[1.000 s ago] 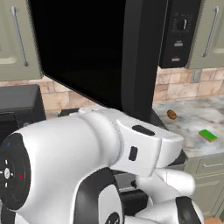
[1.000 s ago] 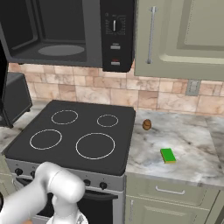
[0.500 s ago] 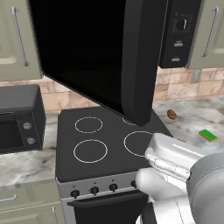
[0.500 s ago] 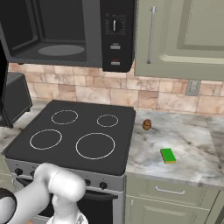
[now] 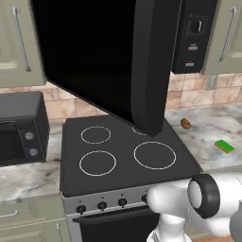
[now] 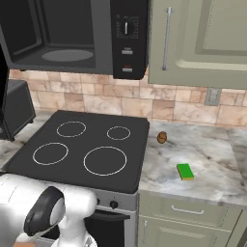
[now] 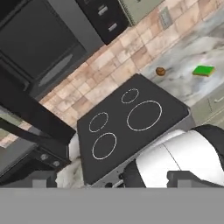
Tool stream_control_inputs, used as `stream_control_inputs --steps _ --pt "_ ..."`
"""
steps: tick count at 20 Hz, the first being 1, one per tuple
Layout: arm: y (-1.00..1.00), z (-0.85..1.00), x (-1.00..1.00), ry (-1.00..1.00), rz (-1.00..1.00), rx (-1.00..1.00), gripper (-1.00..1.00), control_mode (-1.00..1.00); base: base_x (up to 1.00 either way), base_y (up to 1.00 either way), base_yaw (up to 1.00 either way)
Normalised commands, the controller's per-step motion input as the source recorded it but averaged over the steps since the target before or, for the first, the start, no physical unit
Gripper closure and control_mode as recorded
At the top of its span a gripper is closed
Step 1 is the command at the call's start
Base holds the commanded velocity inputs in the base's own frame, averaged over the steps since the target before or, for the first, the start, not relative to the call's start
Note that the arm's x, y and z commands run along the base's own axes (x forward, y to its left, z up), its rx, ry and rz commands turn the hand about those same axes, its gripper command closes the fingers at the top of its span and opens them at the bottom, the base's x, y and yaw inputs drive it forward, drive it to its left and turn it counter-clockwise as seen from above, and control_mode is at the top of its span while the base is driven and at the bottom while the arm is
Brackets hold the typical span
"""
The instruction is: Place the sponge inside the microwave to prepare for sanitizing.
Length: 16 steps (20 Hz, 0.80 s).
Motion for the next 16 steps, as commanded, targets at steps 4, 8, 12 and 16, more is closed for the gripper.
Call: stream_control_inputs --steps 4,8,12,16 --pt "-0.8 0.0 0.46 0.43 0.19 0.57 -1.0 -1.0 0.0 0.0 0.0" --pt "-0.54 -0.18 0.8 0.41 0.24 0.72 -1.0 -1.0 0.0 0.0 0.0" --pt "-0.43 -0.15 0.98 0.34 0.25 0.68 -1.0 -1.0 0.0 0.0 0.0" --pt "-0.06 -0.34 1.0 0.08 0.28 0.34 -1.0 -1.0 0.0 0.0 0.0"
